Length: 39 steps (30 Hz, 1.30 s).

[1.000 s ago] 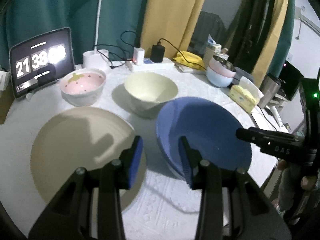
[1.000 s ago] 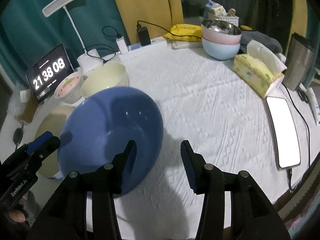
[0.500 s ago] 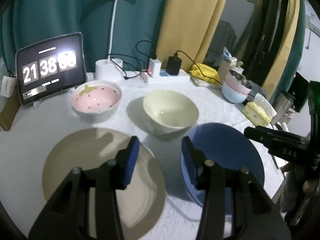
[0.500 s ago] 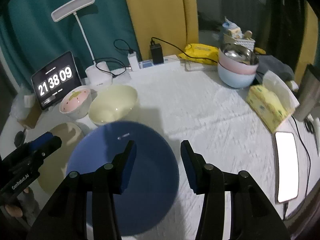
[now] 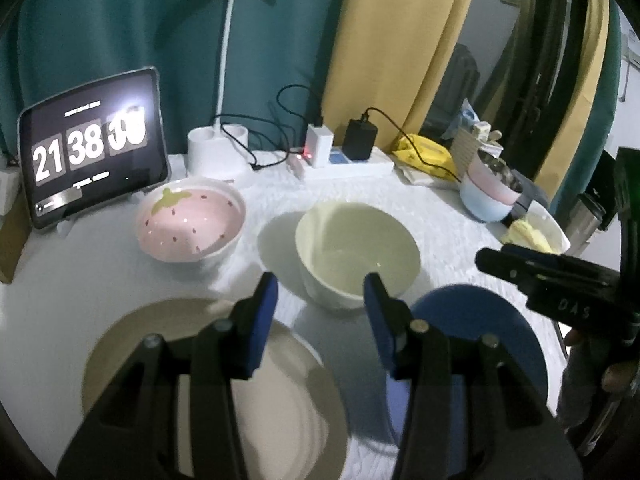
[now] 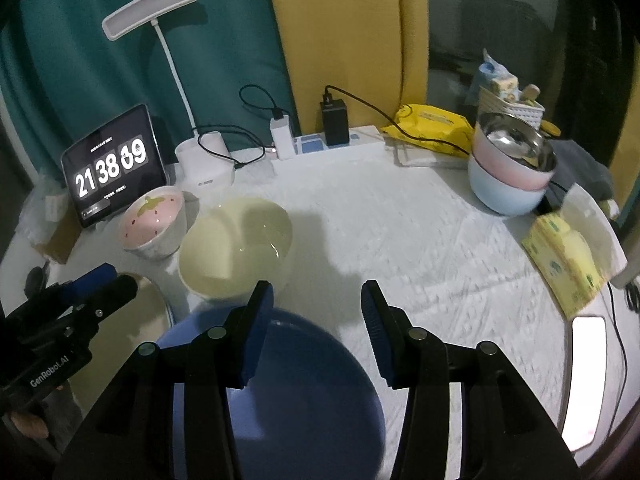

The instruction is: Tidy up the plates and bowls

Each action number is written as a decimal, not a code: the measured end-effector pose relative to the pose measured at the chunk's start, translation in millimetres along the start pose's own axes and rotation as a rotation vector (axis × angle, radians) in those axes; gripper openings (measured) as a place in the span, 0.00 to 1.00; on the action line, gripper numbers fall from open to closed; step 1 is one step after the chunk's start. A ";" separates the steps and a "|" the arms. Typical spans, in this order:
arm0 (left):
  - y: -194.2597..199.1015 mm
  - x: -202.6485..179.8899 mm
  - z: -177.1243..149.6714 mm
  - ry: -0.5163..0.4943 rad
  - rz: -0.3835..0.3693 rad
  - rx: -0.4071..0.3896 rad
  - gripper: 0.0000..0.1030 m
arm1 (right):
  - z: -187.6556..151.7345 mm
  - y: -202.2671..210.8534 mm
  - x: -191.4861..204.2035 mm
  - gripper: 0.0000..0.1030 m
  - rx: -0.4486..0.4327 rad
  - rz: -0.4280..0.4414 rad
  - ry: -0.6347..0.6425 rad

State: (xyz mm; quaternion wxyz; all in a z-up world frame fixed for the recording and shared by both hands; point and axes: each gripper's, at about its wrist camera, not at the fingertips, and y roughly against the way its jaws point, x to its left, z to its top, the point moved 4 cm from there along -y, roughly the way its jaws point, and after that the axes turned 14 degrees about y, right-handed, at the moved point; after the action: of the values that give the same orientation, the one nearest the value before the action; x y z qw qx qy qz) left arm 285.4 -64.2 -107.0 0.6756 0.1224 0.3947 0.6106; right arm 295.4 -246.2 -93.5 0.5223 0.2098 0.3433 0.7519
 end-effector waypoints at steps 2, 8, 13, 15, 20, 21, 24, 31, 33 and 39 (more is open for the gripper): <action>-5.9 0.0 4.2 0.000 0.003 0.000 0.45 | 4.8 -5.7 0.8 0.47 0.000 0.003 0.006; -24.1 2.0 13.8 0.010 0.013 0.009 0.45 | 17.9 -23.6 1.2 0.47 0.010 0.015 0.013; -38.1 6.1 18.3 0.027 0.014 0.034 0.45 | 24.5 -37.2 1.4 0.47 0.026 0.019 0.010; -43.5 8.1 20.1 0.036 0.018 0.042 0.45 | 25.8 -41.7 1.7 0.47 0.037 0.019 0.009; -57.4 9.4 23.5 0.051 0.026 0.076 0.45 | 33.8 -54.1 5.3 0.47 0.076 0.017 0.007; -60.0 9.3 23.8 0.052 0.031 0.087 0.45 | 35.7 -56.1 6.7 0.47 0.079 0.018 0.008; -66.8 9.3 24.1 0.055 0.034 0.112 0.45 | 39.5 -67.2 10.5 0.47 0.110 0.024 0.008; -88.9 11.0 17.5 0.060 0.054 0.169 0.45 | 31.4 -98.3 9.2 0.47 0.201 0.055 -0.075; -93.9 13.5 15.8 0.069 0.056 0.186 0.45 | 30.2 -103.8 9.9 0.47 0.212 0.059 -0.085; -104.1 18.9 13.7 0.072 0.064 0.206 0.45 | 27.4 -118.4 14.8 0.47 0.235 0.082 -0.083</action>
State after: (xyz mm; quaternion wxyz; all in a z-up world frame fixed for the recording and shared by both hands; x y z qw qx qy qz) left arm 369.6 -65.7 -172.6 0.6250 0.1816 0.4753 0.5920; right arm 384.4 -198.5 -162.7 0.4766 0.3143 0.3981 0.7181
